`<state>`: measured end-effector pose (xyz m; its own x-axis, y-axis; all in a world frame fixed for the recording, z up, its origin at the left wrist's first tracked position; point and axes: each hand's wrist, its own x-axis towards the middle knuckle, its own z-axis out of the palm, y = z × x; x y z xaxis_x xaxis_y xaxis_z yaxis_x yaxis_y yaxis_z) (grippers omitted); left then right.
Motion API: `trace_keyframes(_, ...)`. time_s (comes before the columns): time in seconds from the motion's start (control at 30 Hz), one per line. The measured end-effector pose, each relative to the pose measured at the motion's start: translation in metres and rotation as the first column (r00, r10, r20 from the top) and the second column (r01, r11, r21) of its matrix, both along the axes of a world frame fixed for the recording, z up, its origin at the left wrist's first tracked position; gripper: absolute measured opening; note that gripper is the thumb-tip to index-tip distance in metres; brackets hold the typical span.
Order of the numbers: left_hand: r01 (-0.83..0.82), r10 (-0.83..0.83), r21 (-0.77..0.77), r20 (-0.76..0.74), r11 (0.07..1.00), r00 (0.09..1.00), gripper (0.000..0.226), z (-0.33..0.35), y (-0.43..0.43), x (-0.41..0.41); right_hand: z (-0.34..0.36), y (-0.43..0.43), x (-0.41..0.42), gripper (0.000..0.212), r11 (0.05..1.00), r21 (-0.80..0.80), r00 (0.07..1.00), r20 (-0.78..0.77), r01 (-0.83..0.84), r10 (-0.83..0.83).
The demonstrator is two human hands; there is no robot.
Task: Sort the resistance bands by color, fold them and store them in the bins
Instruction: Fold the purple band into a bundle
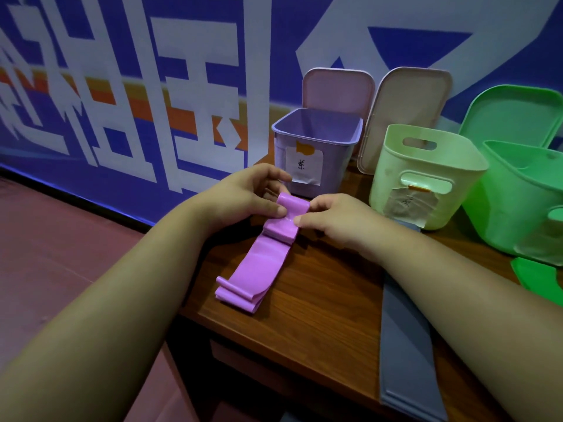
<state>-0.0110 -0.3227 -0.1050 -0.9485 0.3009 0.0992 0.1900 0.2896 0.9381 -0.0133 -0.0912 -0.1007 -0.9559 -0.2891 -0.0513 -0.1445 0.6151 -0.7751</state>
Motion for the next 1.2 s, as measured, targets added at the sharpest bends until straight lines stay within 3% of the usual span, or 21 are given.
trace_keyframes(0.1,0.03,-0.029,0.0,0.074,1.0,0.997,0.059,0.003,0.0,0.003,0.006,-0.002,-0.001,0.016,0.998,-0.057,0.999,-0.011,0.034,-0.034)
trace_keyframes(0.2,0.079,-0.069,-0.066,0.139,0.995,0.988,0.059,0.005,0.001,0.005,0.005,-0.006,-0.002,0.014,0.996,-0.044,0.99,-0.121,0.072,-0.077)
trace_keyframes(0.37,0.013,-0.004,-0.188,0.049,0.982,0.999,0.049,0.005,0.005,0.004,0.005,-0.008,-0.002,0.013,0.99,-0.069,0.938,-0.317,0.123,-0.139)
trace_keyframes(0.47,-0.058,0.049,-0.263,-0.042,0.963,0.998,0.046,0.003,0.007,0.005,0.003,-0.011,0.004,0.016,0.995,-0.013,0.911,-0.403,0.094,-0.091)
trace_keyframes(0.57,-0.027,0.024,-0.309,-0.012,0.951,1.0,0.043,0.004,0.003,0.005,0.0,-0.011,0.012,0.023,0.999,0.041,0.908,-0.419,0.007,0.011)
trace_keyframes(0.7,0.064,-0.045,-0.267,0.08,0.962,0.996,0.046,0.008,-0.003,0.006,0.002,-0.008,0.026,0.022,0.994,0.097,0.889,-0.448,-0.056,0.093)
trace_keyframes(0.9,0.202,-0.174,-0.075,0.28,0.977,0.944,0.056,0.01,-0.01,0.013,0.0,-0.003,0.037,0.023,0.987,0.142,0.892,-0.431,-0.08,0.135)
trace_keyframes(1.07,0.163,-0.195,0.12,0.349,0.979,0.917,0.059,0.007,-0.01,0.013,-0.001,-0.001,0.043,0.028,0.957,0.21,0.87,-0.411,-0.2,0.272)
trace_keyframes(1.13,0.175,-0.201,0.109,0.331,0.979,0.922,0.055,0.005,-0.01,0.012,-0.003,0.0,0.046,0.028,0.924,0.249,0.841,-0.393,-0.291,0.371)
trace_keyframes(1.2,0.183,-0.167,-0.032,0.291,0.983,0.942,0.046,0.005,-0.011,0.01,-0.003,0.002,0.046,0.026,0.913,0.226,0.833,-0.377,-0.341,0.404)
